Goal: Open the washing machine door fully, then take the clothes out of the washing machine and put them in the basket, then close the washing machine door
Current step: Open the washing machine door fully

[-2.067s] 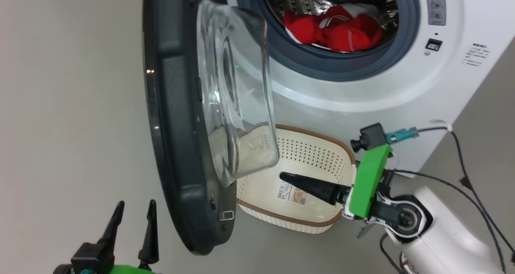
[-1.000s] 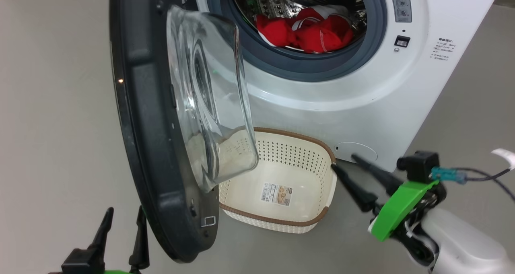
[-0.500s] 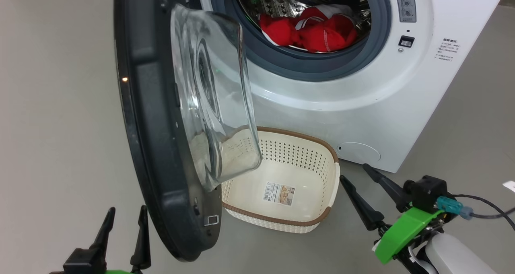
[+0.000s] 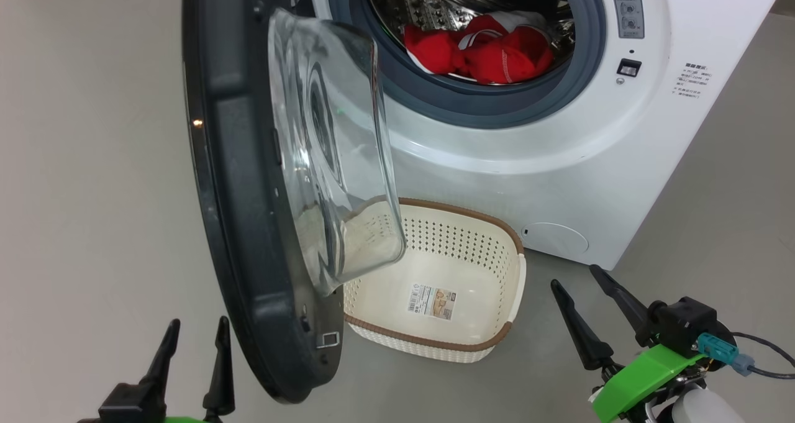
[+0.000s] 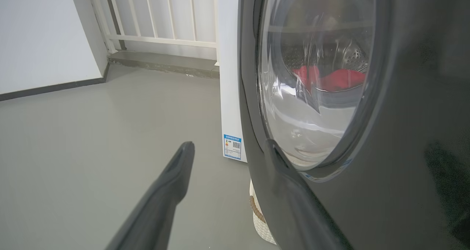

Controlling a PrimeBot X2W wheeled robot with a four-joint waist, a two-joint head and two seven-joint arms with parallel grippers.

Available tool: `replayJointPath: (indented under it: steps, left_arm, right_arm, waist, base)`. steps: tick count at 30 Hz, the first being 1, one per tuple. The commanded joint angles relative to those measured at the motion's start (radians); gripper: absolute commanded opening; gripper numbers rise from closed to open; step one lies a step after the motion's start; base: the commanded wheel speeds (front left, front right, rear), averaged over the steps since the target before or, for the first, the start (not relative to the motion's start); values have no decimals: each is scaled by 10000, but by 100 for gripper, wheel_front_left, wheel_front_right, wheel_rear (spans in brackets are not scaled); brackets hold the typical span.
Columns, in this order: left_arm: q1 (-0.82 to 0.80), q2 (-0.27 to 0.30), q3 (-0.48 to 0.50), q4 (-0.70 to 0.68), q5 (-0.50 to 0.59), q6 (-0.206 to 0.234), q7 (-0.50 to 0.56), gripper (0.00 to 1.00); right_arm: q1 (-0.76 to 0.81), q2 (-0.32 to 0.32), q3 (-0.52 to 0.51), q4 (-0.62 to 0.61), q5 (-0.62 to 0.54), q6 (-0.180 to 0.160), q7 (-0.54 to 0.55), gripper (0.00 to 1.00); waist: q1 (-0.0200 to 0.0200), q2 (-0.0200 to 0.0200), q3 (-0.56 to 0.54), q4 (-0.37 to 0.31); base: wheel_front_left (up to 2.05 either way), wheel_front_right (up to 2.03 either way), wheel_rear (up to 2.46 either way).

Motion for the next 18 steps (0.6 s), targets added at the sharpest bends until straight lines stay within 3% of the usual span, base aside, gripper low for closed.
replayJointPath:
  steps: [1, 10, 11, 12, 18]
  left_arm:
    - [-42, 169, 291, -267, -58, 89, -94, 100]
    - [-3, 169, 310, -346, -177, 84, -94, 100]
    - [-26, 169, 361, -411, -217, 77, -94, 38]
    - [-52, 169, 420, -498, -315, 69, -94, 2]
    - [-230, 169, 944, -1479, -693, 68, -94, 0]
  right_arm:
    - [119, 32, 56, -308, -181, 16, -120, 100]
    - [417, 186, -226, -343, -404, 16, -120, 100]
    - [439, 192, -243, -345, -407, 16, -120, 100]
    - [458, 196, -269, -348, -421, 16, -120, 100]
    - [604, 260, -403, -360, -458, 16, -120, 100]
  waist:
    - [0, -1, -6, 7]
    - [0, -1, -144, 13]
    - [0, -1, -160, 15]
    - [0, -1, -183, 20]
    - [0, -1, -339, 58]
  base:
    - [0, 0, 0]
    - [0, 0, 0]
    - [0, 0, 0]
    - [0, 0, 0]
    - [0, 0, 0]
